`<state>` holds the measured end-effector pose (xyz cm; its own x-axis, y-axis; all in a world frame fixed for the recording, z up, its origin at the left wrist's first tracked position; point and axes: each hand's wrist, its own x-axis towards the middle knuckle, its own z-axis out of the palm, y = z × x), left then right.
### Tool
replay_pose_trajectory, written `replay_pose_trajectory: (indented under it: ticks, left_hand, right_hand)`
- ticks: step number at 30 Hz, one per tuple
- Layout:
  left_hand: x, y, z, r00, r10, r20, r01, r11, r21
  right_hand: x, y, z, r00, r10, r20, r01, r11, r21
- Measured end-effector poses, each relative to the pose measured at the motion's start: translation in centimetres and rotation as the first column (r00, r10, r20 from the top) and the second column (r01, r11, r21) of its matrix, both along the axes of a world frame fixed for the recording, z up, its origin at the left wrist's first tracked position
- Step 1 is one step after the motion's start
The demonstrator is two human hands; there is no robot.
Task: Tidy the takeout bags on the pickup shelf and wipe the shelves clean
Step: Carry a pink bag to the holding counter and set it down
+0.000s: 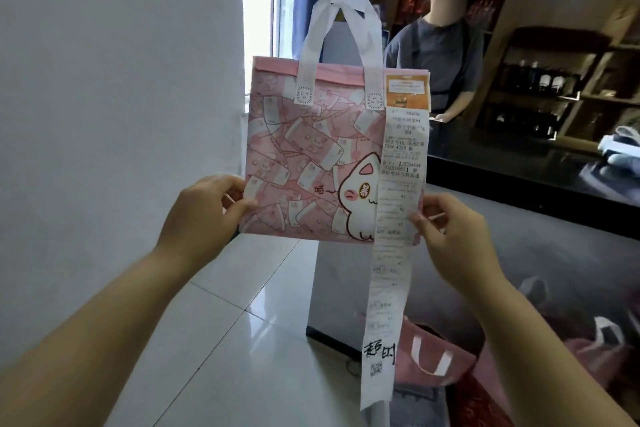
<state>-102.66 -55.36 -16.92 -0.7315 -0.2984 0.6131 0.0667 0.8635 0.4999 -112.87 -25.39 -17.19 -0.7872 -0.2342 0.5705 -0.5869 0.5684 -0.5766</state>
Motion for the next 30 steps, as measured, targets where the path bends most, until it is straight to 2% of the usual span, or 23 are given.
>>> replay_pose_trajectory:
  ticks: [8,17,30]
  left_hand:
    - [-17.0,-3.1,1.9,0.987,-0.16,-0.005,0.16,0.986,-0.038]
    - [-32.4,-3.0,3.3,0.965,-0.26,-0.039,0.256,0.963,-0.08]
    - [-48.9,-2.4,1.6,0.976,-0.217,-0.034,0.218,0.976,0.018]
  right_hand:
    - [-12.0,-2.1,1.7,0.984,-0.171,-0.052,0.171,0.985,-0.01]
    - [-23.5,-1.5,2.8,0.949,-0.303,-0.089,0.301,0.953,-0.028]
    - [-38.1,-0.8,2.3,0.968,-0.25,-0.03,0.25,0.968,-0.003]
